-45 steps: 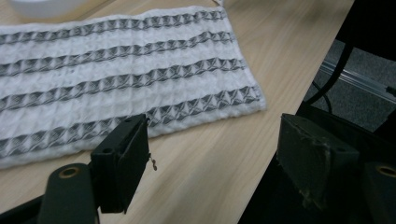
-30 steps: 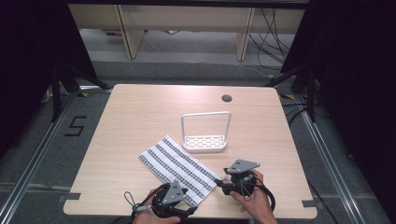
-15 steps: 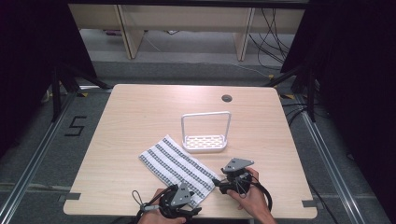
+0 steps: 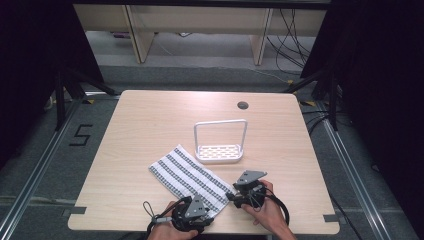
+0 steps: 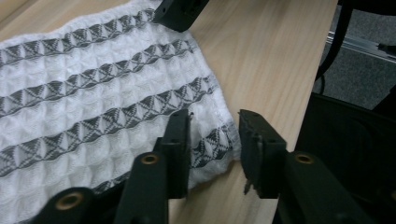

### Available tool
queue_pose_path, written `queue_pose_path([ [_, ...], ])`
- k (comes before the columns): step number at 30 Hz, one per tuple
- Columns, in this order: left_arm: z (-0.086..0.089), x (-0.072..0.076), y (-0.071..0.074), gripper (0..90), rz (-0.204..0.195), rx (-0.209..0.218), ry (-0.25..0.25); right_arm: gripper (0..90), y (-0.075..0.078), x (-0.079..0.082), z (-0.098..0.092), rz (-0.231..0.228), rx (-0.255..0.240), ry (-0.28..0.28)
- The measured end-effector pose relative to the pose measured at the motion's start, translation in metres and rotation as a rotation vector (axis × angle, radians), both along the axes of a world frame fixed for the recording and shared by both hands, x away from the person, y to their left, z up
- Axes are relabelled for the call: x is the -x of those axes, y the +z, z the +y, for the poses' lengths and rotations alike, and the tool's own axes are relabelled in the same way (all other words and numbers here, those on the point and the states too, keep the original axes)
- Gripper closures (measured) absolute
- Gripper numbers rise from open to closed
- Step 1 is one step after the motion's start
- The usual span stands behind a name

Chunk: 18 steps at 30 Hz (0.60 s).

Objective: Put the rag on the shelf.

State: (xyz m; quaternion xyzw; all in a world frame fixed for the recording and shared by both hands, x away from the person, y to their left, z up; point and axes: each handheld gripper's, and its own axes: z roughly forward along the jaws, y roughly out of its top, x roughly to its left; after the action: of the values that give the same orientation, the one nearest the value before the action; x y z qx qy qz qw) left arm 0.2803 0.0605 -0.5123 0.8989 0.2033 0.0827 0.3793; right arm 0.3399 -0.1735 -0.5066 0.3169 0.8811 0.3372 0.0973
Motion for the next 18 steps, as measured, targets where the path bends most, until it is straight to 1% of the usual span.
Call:
queue_pose_path([
  [1,-0.0001,0.0,-0.0005,70.1,-0.004,0.004,0.004,60.4,0.0004,0.0,0.001,0.0,0.004,0.0],
  [2,-0.0001,0.0001,-0.0006,70.1,-0.01,0.002,0.003,60.4,0.0004,0.0,0.001,0.0,0.004,0.0],
  [3,0.0,-0.0001,-0.0004,72.3,-0.015,-0.003,-0.002,63.4,0.0004,-0.0001,0.0017,0.001,0.001,-0.002],
  [4,0.0,-0.0004,-0.0002,72.3,-0.017,-0.004,-0.005,63.4,0.0004,-0.0001,0.0017,0.001,0.001,-0.002],
  [5,0.0006,-0.0015,0.0002,77.3,-0.016,-0.008,-0.006,68.8,-0.0004,-0.0001,0.0029,0.005,-0.017,-0.011],
  [6,0.0006,-0.0015,0.0002,79.6,-0.016,-0.008,-0.006,68.8,-0.0004,-0.0001,0.0029,0.005,-0.017,-0.011],
  [7,0.0008,-0.0028,-0.0007,79.6,-0.009,-0.004,0.005,71.7,-0.0004,-0.0013,0.0021,-0.004,-0.014,-0.004],
  [8,0.0019,-0.0038,0.0002,81.6,-0.024,-0.013,-0.009,76.1,-0.0006,-0.0016,0.0021,0.002,-0.021,-0.001],
  [9,0.0016,-0.004,-0.0001,82.7,-0.02,-0.006,-0.007,79.6,-0.0001,-0.0017,0.0018,0.014,-0.025,0.007],
  [10,0.0018,-0.005,0.0,83.4,-0.028,-0.014,-0.011,81.8,-0.0007,-0.0016,0.0024,0.028,-0.044,0.002],
  [11,0.0012,-0.004,0.0002,83.8,-0.024,-0.009,-0.009,83.2,-0.0008,-0.0019,0.0021,0.033,-0.052,0.0],
  [12,0.0015,-0.004,0.0007,84.2,-0.026,-0.015,-0.016,83.8,-0.0005,-0.0027,0.0011,0.034,-0.043,0.008],
  [13,0.0017,-0.0041,0.0007,84.5,-0.028,-0.005,-0.017,84.8,0.0004,-0.0015,0.0018,0.037,-0.044,0.004],
  [14,0.0017,-0.0041,0.0007,84.6,-0.028,-0.005,-0.017,84.8,0.0004,-0.0015,0.0018,0.037,-0.044,0.004],
  [15,0.0028,-0.0044,0.0023,84.6,-0.034,-0.017,-0.016,85.0,0.0008,-0.0012,0.0022,0.021,-0.036,0.009],
  [16,0.0033,-0.004,0.0032,84.7,-0.035,-0.01,-0.022,85.3,0.0024,0.0003,0.0037,0.011,-0.055,0.0],
  [17,0.0039,-0.0034,0.0057,84.8,-0.032,0.012,-0.016,85.4,0.0086,0.0016,0.0037,-0.016,-0.067,0.004],
  [18,0.0039,-0.0034,0.0057,84.8,-0.032,0.012,-0.016,85.4,0.0086,0.0016,0.0037,-0.016,-0.067,0.004],
])
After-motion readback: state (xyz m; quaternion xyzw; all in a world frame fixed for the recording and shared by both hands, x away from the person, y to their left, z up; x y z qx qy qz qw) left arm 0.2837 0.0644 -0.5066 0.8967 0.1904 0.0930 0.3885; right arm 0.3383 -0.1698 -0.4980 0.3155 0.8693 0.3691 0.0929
